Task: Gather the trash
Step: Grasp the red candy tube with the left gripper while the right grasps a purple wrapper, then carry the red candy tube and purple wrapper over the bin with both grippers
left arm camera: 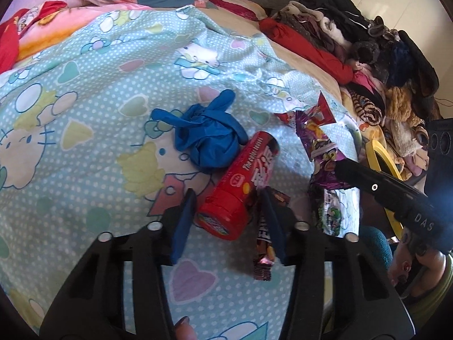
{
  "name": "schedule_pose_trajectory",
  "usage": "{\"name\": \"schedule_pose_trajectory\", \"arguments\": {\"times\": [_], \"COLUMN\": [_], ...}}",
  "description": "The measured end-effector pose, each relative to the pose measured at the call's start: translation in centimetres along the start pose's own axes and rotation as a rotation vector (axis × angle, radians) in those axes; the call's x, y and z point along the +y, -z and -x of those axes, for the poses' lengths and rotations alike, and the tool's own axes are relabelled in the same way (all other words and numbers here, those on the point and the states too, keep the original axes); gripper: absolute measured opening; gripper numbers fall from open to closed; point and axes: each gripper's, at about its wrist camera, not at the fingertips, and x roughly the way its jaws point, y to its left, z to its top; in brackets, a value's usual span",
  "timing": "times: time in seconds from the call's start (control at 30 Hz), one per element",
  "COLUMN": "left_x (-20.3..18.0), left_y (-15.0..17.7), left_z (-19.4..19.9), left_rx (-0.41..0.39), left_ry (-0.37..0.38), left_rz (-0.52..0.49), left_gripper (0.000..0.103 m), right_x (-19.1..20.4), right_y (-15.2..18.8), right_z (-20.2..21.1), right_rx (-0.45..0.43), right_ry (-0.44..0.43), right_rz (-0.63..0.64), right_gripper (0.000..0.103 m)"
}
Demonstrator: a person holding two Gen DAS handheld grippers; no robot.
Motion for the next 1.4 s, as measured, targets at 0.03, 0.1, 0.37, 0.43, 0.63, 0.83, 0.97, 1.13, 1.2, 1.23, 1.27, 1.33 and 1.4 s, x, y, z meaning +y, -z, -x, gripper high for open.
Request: {"name": "schedule_pose_trajectory", "arguments": {"times": [0.03,0.1,0.37,0.43,0.63,0.83,0.97,1.13,1.2,1.23,1.27,1.33,1.4], "left_x": [-0.2,-0.4,-2.1,-2.7,-4.3,-5.7,-6.8,-7.9,-8.4,-8.8,-9.1,-9.6,-10.0], "left_y": [0.0,0.0,-0.9,-1.2,-2.2,-2.7,-2.8,-3.0,-3.0,-3.1,-3.1,-3.1,-3.2], "left_z": [0.0,0.1,1.5,2.0,3.6,4.7,4.9,5.5,5.6,5.6,5.6,5.6,5.7], "left_rx": [-0.002,-0.007,-0.062,-0.081,-0.136,-0.165,-0.176,-0.201,-0.207,-0.207,-0.207,-0.207,-0.212], "left_ry": [-0.004,-0.009,-0.003,-0.001,0.004,0.005,0.002,0.004,0.004,0.001,0.000,0.003,0.004], "left_rz": [-0.008,-0.019,-0.050,-0.057,-0.079,-0.103,-0.123,-0.125,-0.132,-0.140,-0.143,-0.141,-0.144], "left_gripper": [0.036,0.035,0.030,0.029,0.028,0.028,0.028,0.027,0.027,0.027,0.027,0.027,0.027], "right_x": [-0.1,-0.3,-1.1,-1.2,-1.2,-1.6,-1.9,-2.5,-3.0,-3.2,-3.3,-3.8,-4.1], "right_y": [0.1,0.2,0.2,0.2,-0.2,-0.5,-0.4,-0.5,-0.4,-0.5,-0.5,-0.5,-0.5], "right_z": [0.4,0.8,2.1,2.6,4.2,5.5,6.3,7.7,8.3,8.6,8.8,9.5,10.0], "right_rx": [-0.010,-0.022,-0.049,-0.059,-0.095,-0.125,-0.142,-0.166,-0.179,-0.186,-0.192,-0.205,-0.216], "right_ry": [0.001,0.000,-0.003,-0.008,-0.024,-0.020,-0.013,-0.001,0.006,0.007,0.010,0.018,0.023], "right_rz": [-0.007,-0.016,-0.041,-0.043,-0.041,-0.047,-0.053,-0.059,-0.066,-0.072,-0.077,-0.087,-0.092], "right_gripper": [0.011,0.010,0.010,0.010,0.010,0.010,0.010,0.010,0.010,0.010,0.010,0.010,0.010]}}
